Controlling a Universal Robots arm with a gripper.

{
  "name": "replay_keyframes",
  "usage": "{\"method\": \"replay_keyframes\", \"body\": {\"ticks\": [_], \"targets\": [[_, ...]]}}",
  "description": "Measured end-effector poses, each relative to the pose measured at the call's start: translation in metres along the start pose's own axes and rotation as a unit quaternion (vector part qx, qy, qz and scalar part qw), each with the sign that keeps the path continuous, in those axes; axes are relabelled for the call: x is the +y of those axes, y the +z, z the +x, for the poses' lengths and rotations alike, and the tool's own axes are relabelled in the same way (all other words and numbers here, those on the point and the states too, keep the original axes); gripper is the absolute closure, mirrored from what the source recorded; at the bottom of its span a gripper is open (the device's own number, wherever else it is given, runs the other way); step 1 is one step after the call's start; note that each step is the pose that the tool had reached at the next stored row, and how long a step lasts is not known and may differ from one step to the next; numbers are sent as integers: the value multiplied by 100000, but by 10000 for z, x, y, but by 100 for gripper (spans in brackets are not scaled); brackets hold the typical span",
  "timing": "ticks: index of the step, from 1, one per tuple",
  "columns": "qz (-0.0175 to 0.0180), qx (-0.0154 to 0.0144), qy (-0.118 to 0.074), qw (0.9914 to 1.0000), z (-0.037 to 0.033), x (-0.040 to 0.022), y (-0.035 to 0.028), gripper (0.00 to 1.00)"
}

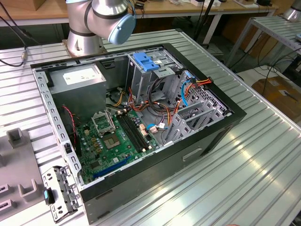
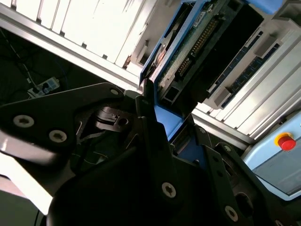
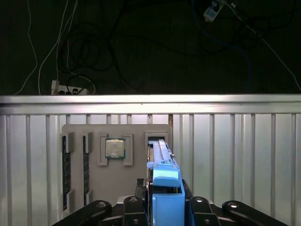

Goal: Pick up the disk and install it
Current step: 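Pick up the disk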

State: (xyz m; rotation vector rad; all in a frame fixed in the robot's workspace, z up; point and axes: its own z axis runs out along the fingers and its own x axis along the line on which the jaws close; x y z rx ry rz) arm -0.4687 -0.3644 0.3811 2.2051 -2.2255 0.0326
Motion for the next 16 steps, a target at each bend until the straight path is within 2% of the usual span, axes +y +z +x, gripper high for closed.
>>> {"method": "replay_keyframes", "body": {"ticks": [16], "targets": [[-209,2,-6,100000,3,-1,-111,63]]}}
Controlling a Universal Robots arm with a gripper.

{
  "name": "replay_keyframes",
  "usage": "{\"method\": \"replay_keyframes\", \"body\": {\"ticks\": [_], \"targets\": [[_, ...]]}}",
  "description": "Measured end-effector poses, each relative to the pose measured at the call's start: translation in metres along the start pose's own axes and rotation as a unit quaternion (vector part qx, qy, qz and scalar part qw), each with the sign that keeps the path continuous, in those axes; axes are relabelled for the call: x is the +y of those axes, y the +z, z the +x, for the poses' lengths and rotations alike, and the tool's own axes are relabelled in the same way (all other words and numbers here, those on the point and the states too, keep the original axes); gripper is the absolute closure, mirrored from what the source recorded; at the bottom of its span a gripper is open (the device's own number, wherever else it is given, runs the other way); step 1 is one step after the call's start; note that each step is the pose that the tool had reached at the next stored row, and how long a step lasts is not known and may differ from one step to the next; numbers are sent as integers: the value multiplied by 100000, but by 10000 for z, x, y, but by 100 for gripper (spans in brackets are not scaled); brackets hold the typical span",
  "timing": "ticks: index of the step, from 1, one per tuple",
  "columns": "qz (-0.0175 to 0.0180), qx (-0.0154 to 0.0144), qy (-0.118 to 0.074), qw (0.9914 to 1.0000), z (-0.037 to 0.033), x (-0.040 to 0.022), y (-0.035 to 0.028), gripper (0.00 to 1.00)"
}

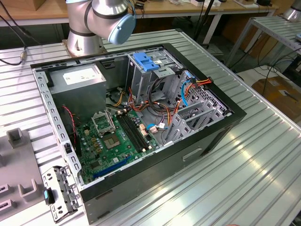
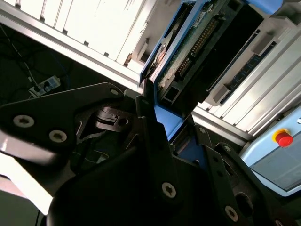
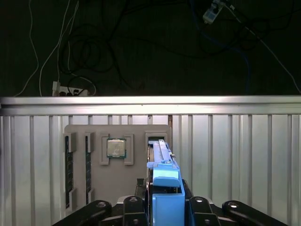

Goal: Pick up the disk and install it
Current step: 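Pick up the disk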

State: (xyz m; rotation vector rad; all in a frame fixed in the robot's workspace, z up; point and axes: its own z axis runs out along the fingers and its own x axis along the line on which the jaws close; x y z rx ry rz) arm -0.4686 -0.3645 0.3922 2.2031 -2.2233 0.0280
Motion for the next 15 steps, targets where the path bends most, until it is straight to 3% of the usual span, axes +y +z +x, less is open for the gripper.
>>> {"method": "replay_keyframes", "body": {"ticks": [10,15], "targets": [[-245,3,-2,100000,2,0,-118,63],[-265,-1,-5,100000,2,-1,-128,63]]}}
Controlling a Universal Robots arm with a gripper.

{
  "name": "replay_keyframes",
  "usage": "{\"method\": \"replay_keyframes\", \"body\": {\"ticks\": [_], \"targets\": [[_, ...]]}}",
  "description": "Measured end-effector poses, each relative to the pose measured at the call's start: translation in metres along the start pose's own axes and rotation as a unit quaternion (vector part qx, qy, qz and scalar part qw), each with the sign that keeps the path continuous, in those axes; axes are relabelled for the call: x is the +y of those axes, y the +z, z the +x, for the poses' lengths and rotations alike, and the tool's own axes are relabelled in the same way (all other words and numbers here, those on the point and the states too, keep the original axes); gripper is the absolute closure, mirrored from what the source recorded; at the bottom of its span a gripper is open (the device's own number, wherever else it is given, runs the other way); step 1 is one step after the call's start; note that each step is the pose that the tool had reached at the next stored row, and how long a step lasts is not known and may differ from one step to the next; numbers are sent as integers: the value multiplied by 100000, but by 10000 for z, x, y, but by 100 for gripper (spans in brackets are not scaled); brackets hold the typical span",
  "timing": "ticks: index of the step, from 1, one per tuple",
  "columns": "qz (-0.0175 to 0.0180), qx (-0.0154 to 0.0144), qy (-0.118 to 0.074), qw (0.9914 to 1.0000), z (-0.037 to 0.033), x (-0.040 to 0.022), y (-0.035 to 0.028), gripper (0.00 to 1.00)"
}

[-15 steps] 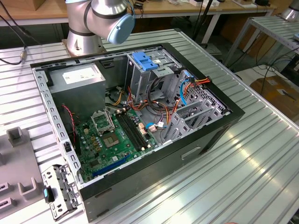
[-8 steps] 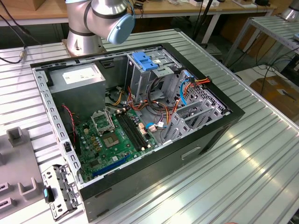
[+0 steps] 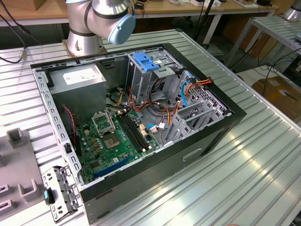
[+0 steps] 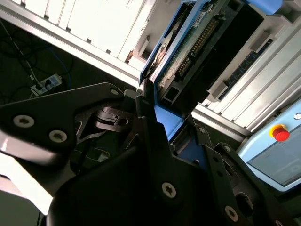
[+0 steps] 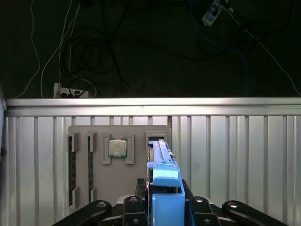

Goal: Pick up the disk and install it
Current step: 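Pick up the disk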

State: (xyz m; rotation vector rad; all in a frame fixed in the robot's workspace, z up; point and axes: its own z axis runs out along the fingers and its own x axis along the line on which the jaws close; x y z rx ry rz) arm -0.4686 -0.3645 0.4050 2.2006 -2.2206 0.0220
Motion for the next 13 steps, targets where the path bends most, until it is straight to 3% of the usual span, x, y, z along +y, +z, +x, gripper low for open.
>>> {"method": "replay_keyframes", "body": {"ticks": [8,13], "targets": [[49,5,-1,100000,1,0,-21,63],[68,-13,2,100000,2,0,-99,63]]}}
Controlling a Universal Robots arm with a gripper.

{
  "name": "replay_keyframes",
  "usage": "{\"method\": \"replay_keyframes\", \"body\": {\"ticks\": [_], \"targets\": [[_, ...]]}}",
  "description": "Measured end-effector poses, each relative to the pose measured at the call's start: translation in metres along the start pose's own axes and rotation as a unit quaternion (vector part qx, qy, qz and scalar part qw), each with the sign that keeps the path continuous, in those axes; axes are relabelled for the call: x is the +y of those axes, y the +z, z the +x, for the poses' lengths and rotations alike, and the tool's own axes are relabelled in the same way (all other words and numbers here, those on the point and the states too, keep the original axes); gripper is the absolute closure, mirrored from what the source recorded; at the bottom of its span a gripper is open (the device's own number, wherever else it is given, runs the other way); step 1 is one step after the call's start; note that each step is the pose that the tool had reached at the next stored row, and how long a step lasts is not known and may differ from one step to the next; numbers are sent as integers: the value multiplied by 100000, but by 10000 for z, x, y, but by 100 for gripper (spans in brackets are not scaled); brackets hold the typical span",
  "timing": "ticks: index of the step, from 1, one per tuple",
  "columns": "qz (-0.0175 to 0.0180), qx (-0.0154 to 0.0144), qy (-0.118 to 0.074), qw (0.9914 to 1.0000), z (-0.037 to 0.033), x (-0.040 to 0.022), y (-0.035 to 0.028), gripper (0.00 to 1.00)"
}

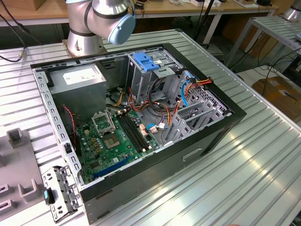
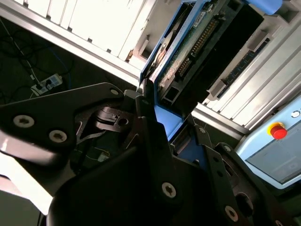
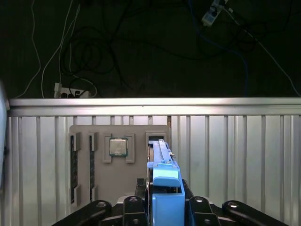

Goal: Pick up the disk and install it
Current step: 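Pick up the disk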

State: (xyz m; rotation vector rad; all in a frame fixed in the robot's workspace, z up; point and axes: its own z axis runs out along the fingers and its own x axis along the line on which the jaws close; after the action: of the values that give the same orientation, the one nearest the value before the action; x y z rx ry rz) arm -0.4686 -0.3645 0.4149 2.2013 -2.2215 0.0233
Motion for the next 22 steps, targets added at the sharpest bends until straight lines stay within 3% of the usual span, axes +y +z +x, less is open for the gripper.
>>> {"method": "replay_keyframes", "body": {"ticks": [16,22], "targets": [[-2,-1,-1,100000,8,0,-390,63],[141,-28,4,100000,9,-1,-451,63]]}}
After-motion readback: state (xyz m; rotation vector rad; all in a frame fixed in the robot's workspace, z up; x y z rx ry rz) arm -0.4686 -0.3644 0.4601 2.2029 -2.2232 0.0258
